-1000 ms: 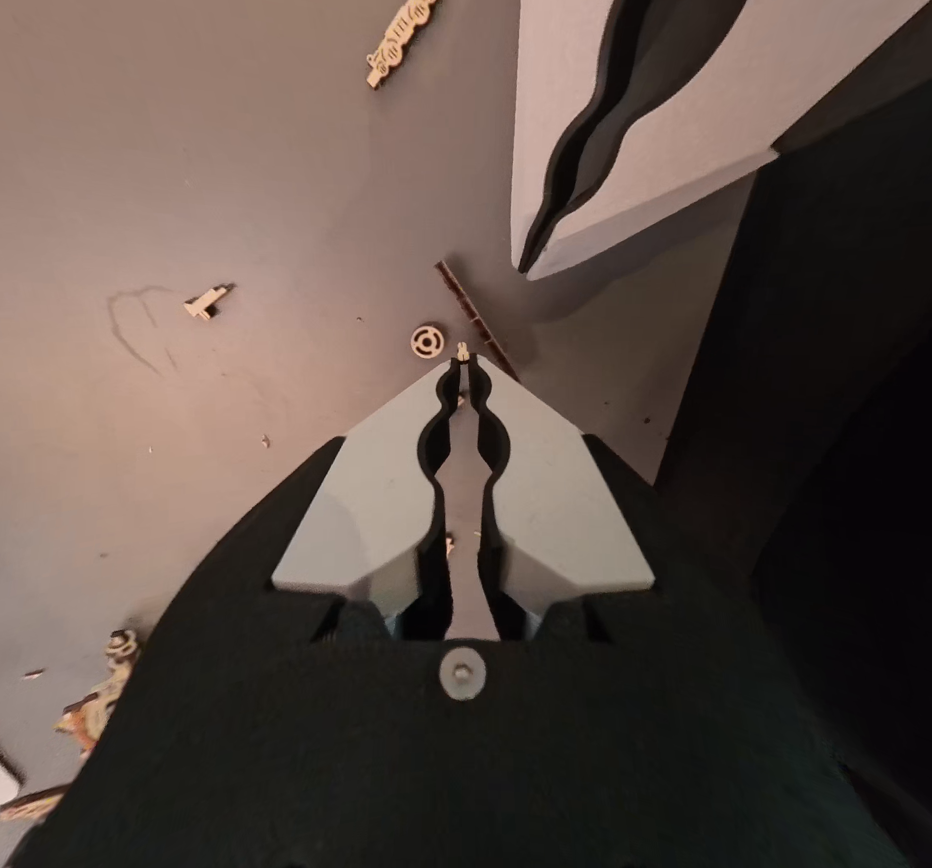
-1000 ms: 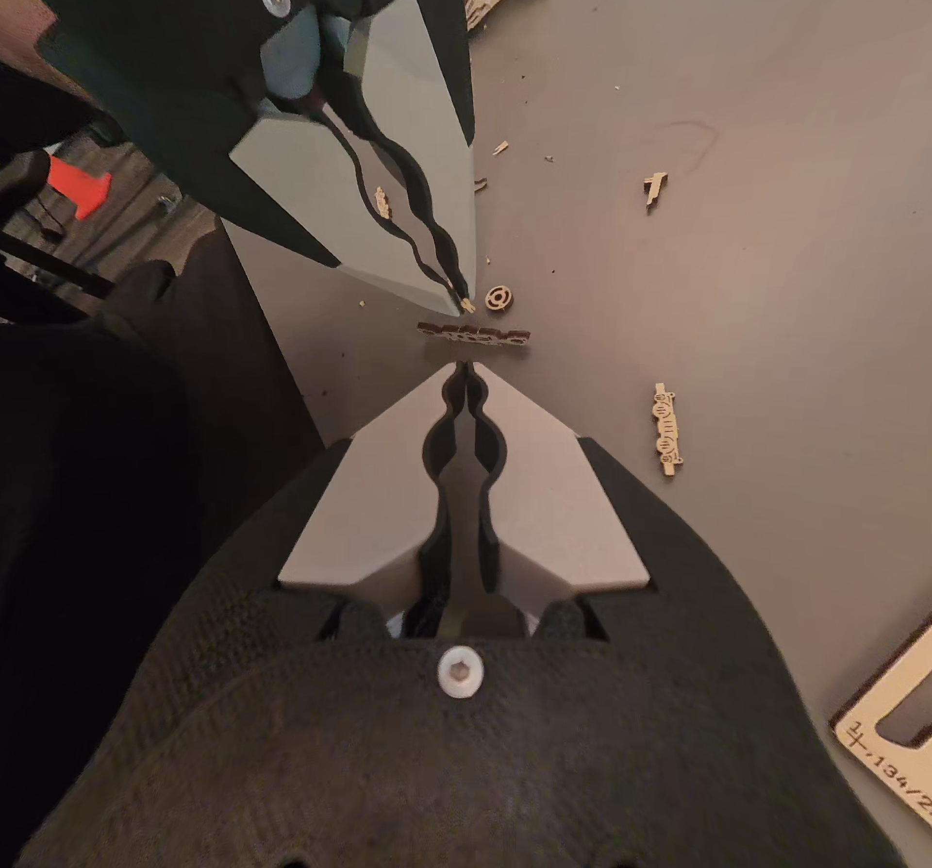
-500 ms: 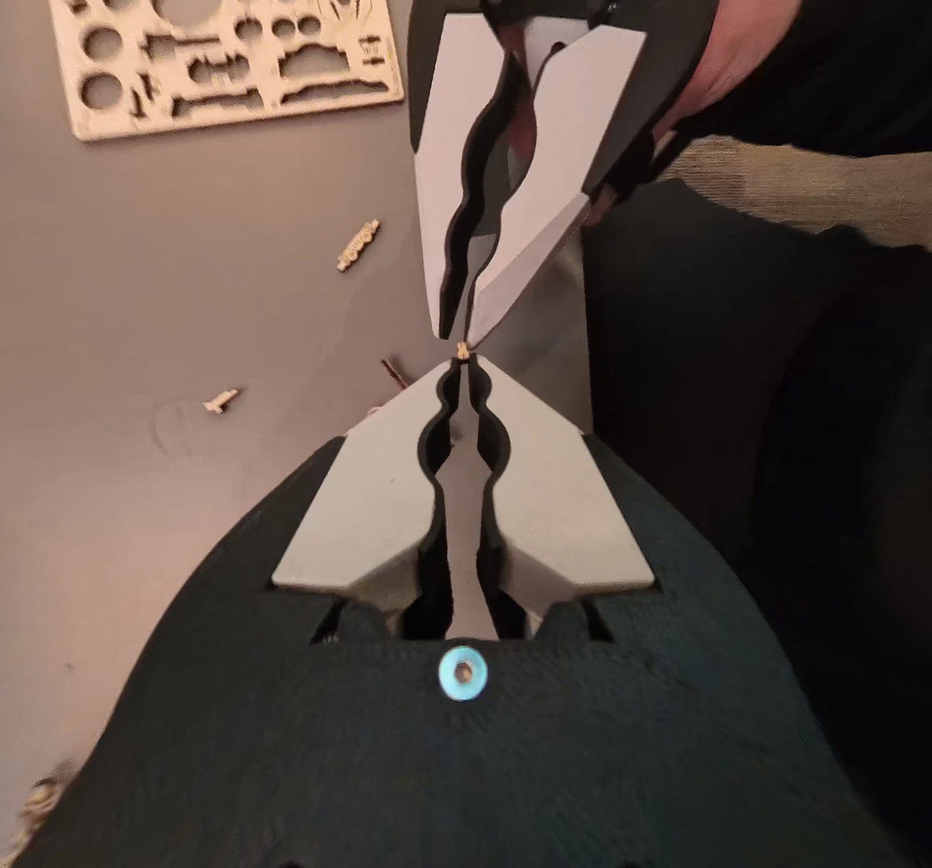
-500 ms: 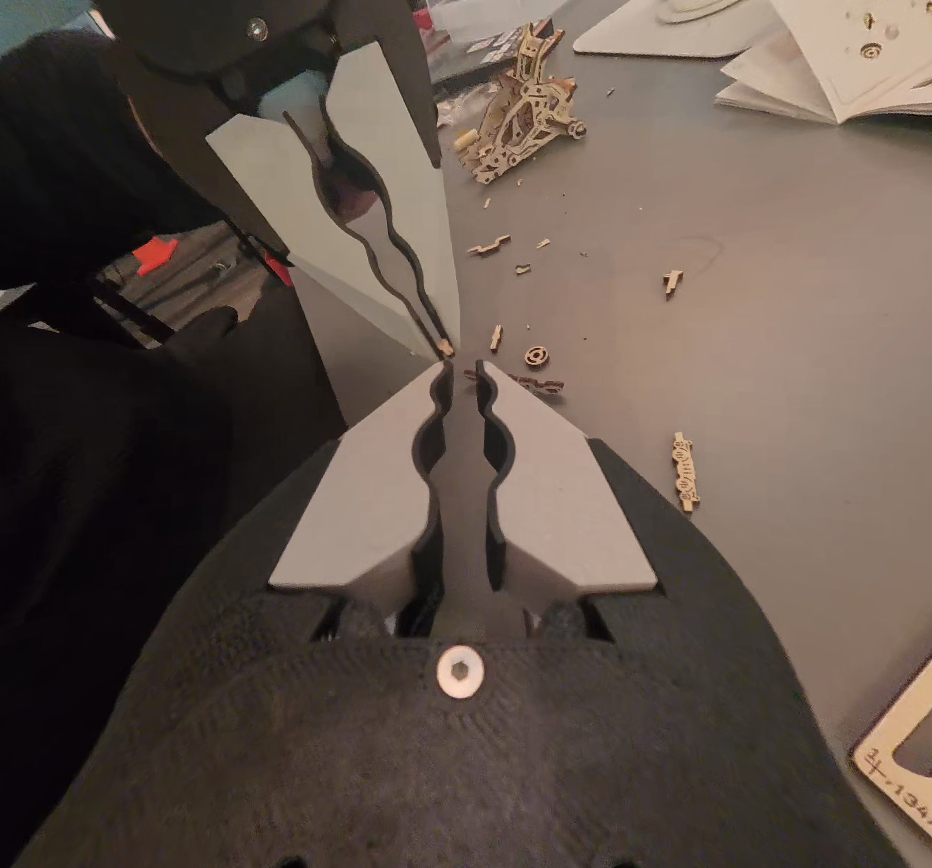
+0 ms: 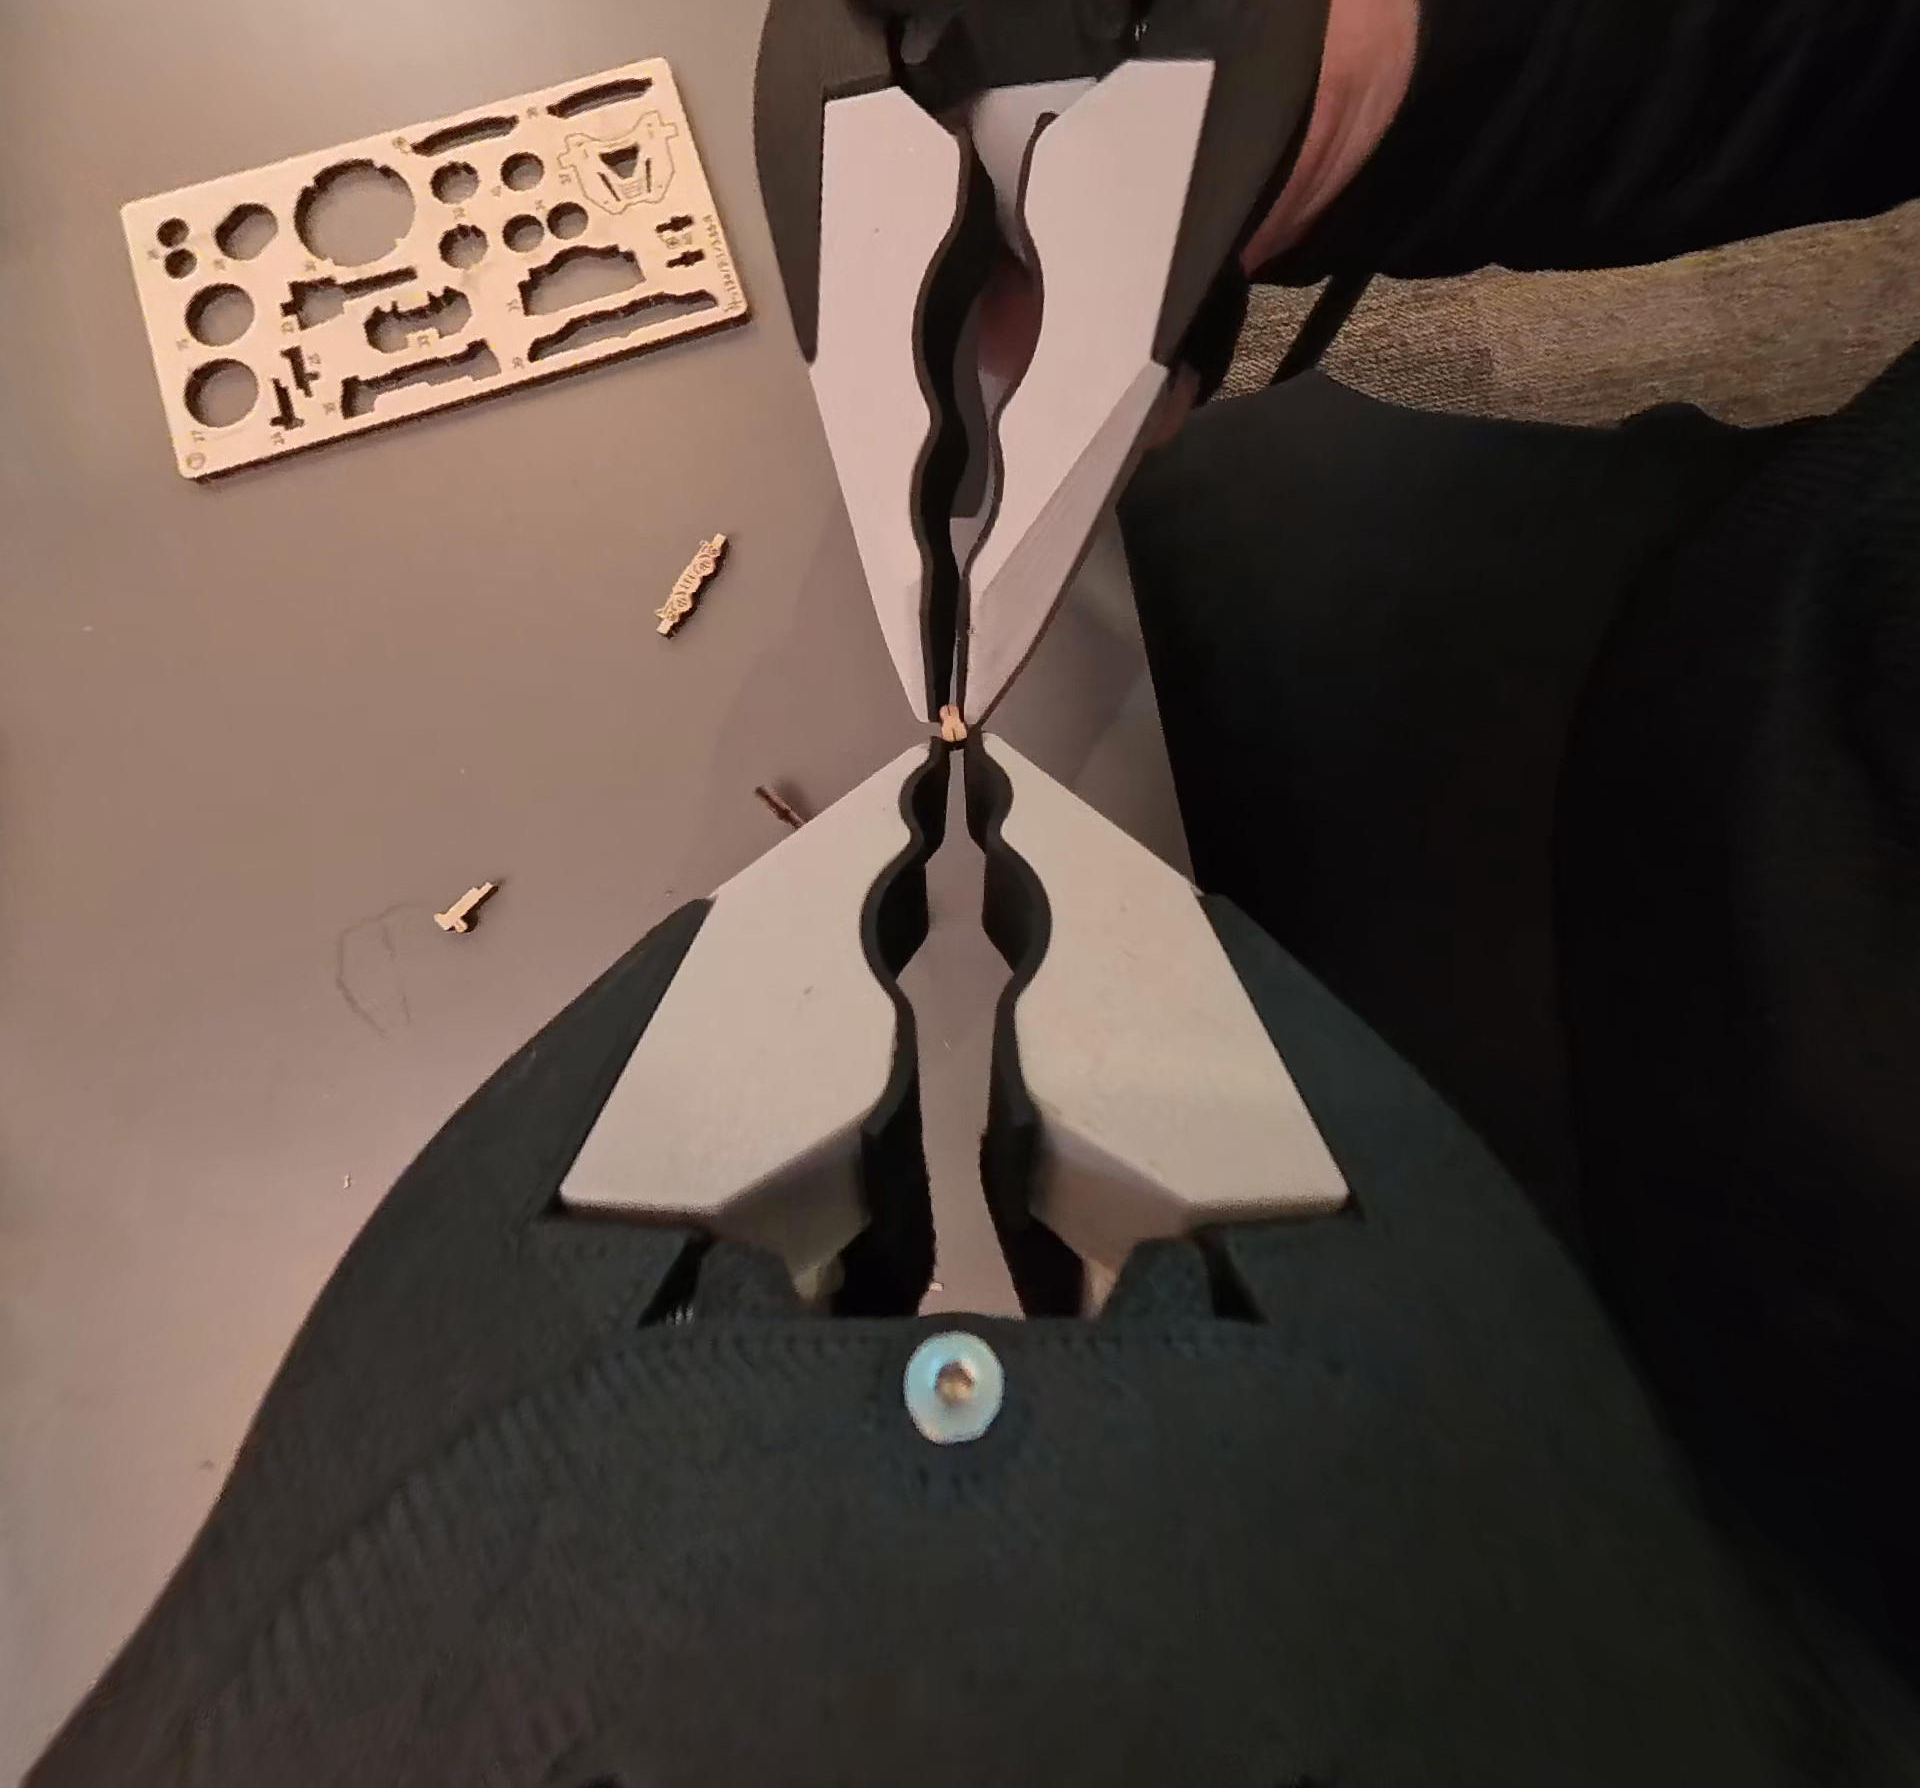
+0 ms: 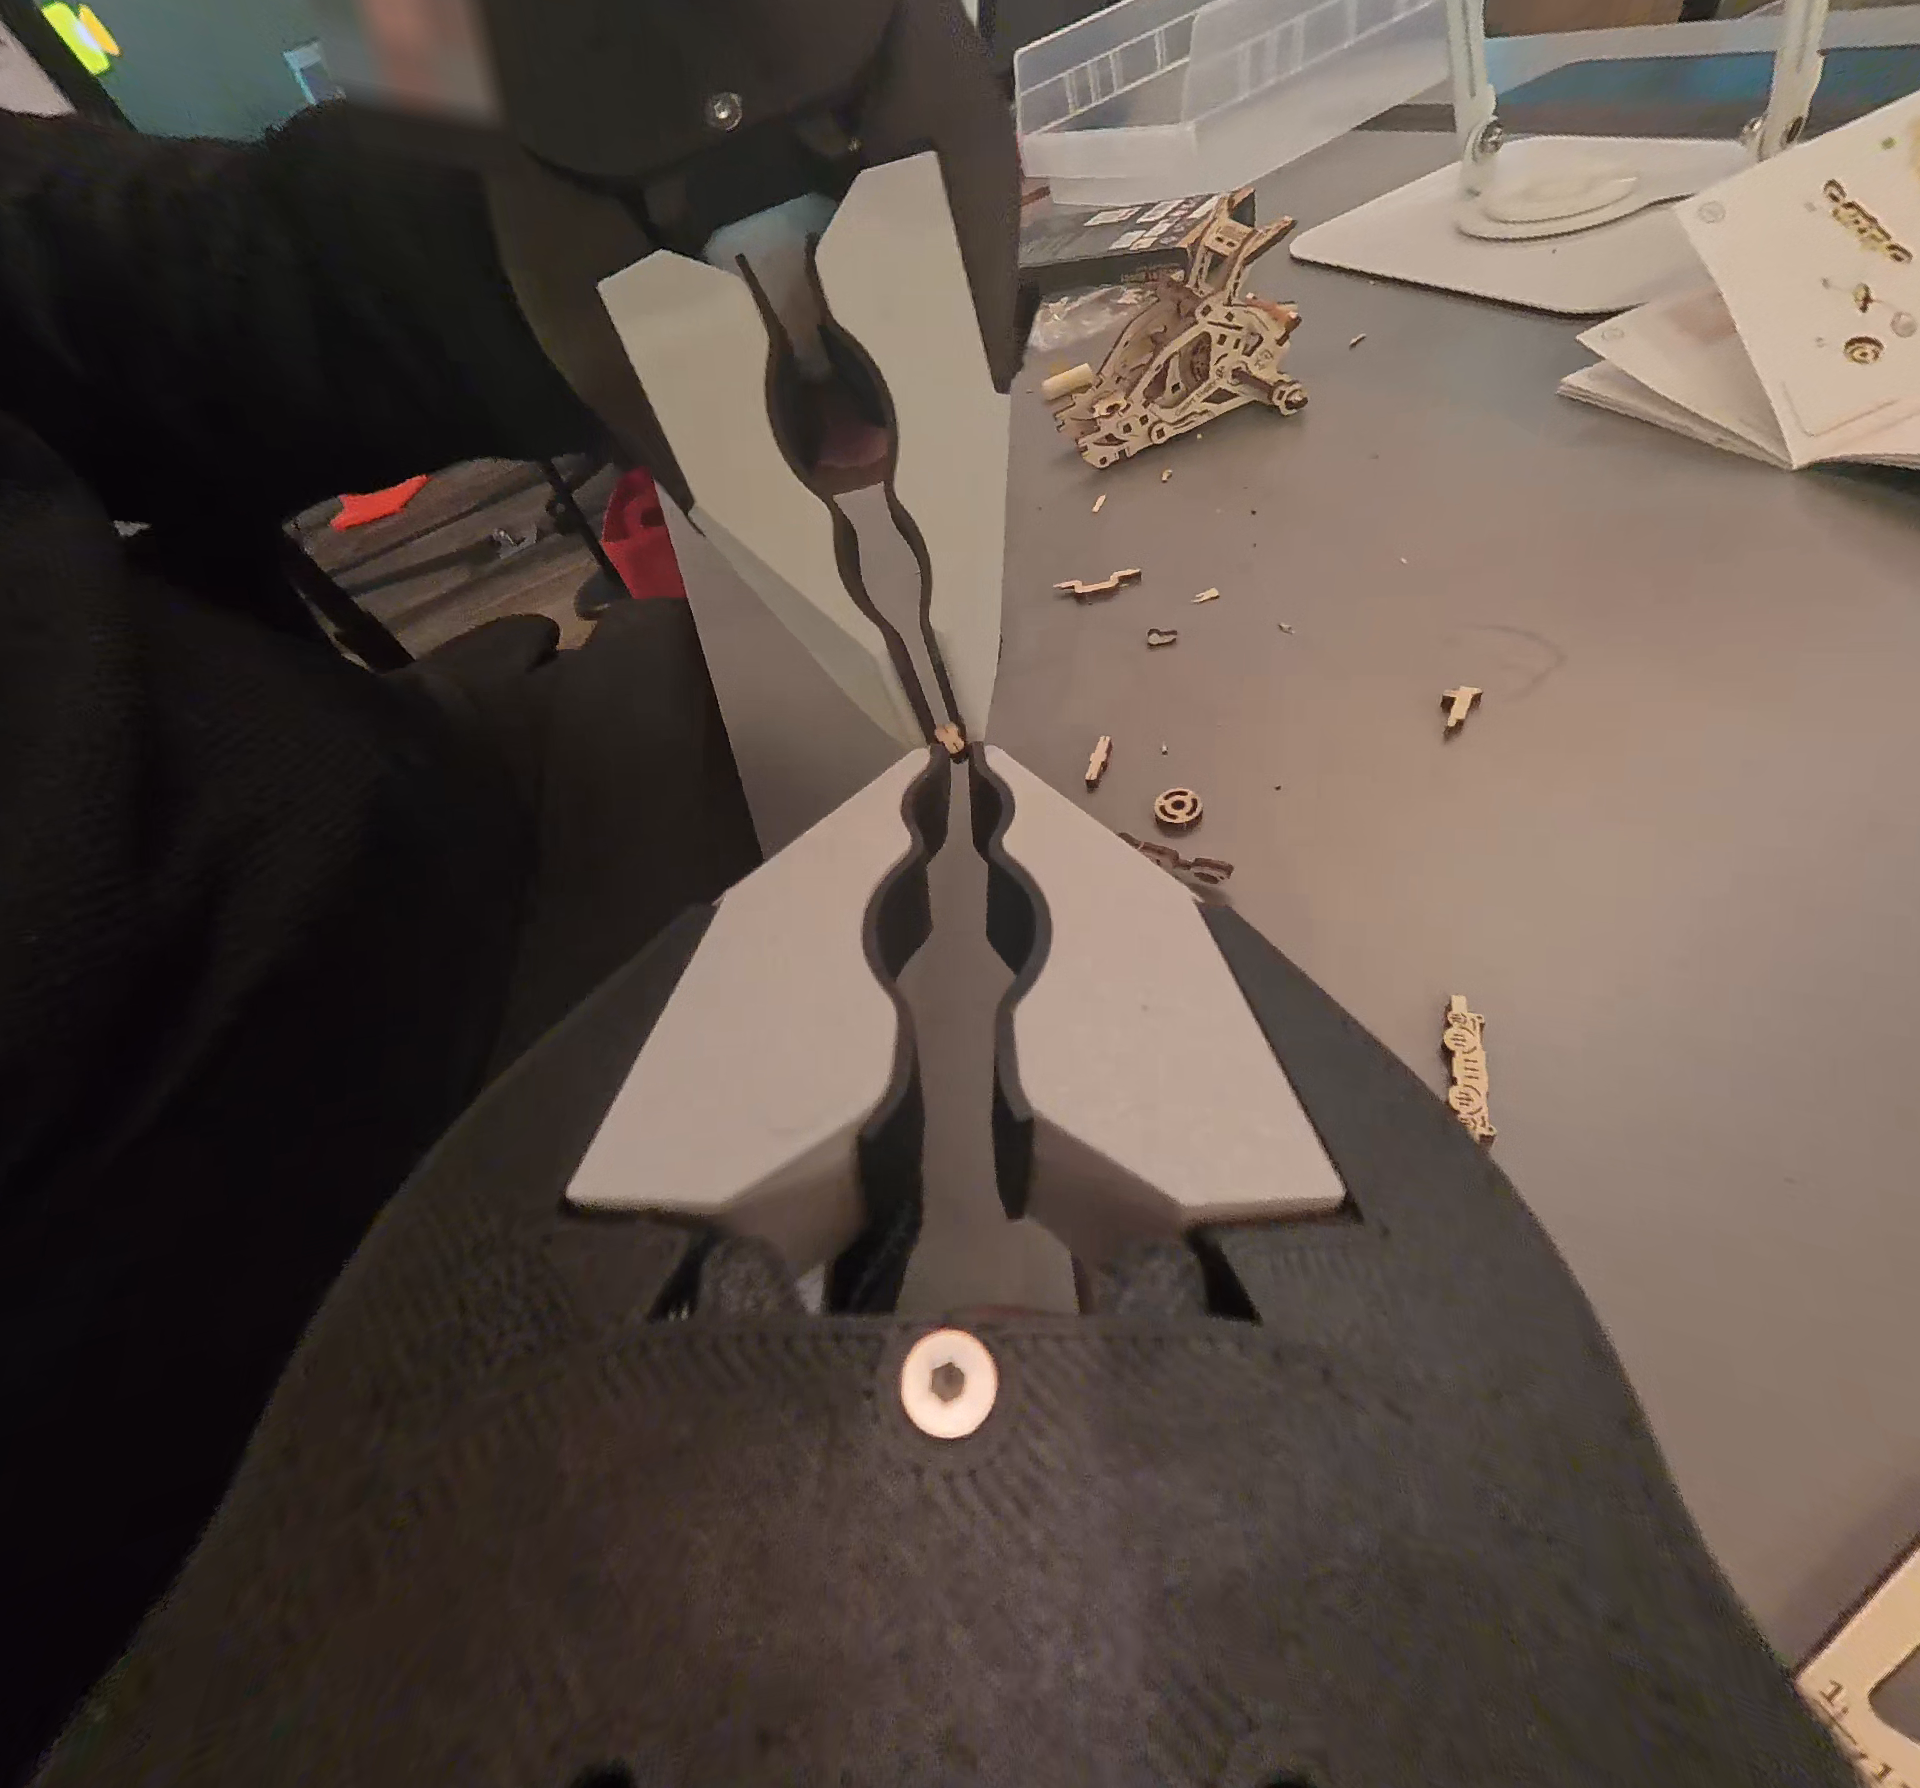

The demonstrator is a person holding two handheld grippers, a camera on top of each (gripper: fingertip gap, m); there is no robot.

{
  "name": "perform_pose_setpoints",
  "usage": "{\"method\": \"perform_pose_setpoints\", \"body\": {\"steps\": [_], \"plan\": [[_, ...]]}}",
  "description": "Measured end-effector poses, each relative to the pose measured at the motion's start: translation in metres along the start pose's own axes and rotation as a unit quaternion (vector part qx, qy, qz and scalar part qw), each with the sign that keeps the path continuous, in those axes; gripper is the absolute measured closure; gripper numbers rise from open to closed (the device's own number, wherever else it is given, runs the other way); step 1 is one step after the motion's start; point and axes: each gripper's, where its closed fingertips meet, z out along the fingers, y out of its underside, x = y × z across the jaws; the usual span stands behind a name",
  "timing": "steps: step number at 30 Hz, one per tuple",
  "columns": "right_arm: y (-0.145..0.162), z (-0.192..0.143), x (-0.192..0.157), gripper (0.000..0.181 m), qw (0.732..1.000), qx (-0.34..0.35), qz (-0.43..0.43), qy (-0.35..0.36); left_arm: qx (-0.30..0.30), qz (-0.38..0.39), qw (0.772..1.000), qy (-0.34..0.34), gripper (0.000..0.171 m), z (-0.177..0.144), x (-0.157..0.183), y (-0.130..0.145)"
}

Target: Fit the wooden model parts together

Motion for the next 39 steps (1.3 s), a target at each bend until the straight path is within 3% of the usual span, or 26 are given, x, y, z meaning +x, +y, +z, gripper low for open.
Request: {"method": "perform_pose_setpoints", "body": {"steps": [18, 21, 22, 28, 31, 35, 39], "plan": [[0.009, 0.003, -0.013, 0.181, 0.991, -0.036, -0.13, 0.026, -0.02, 0.016, 0.997, 0.076, 0.171, 0.002, 0.017, 0.007], [0.008, 0.001, -0.006, 0.181, 0.993, -0.033, -0.105, 0.038, -0.007, -0.012, 0.998, 0.056, 0.169, 0.003, 0.01, 0.006], [0.009, -0.001, -0.002, 0.181, 0.994, -0.034, -0.097, 0.044, -0.006, -0.028, 0.999, 0.041, 0.16, 0.003, 0.005, 0.008], [0.018, -0.006, 0.015, 0.181, 0.992, -0.06, -0.068, 0.083, -0.076, -0.136, 0.986, -0.053, 0.146, 0.021, -0.014, 0.055], [0.021, -0.005, 0.019, 0.181, 0.991, -0.071, -0.063, 0.094, -0.098, -0.152, 0.979, -0.094, 0.153, 0.03, -0.021, 0.066], [0.025, -0.002, 0.022, 0.181, 0.988, -0.088, -0.063, 0.106, -0.078, -0.17, 0.977, -0.104, 0.17, 0.036, -0.025, 0.06], [0.023, -0.001, 0.028, 0.181, 0.988, -0.086, -0.047, 0.117, -0.035, -0.216, 0.971, -0.094, 0.171, 0.038, -0.027, 0.051]]}}
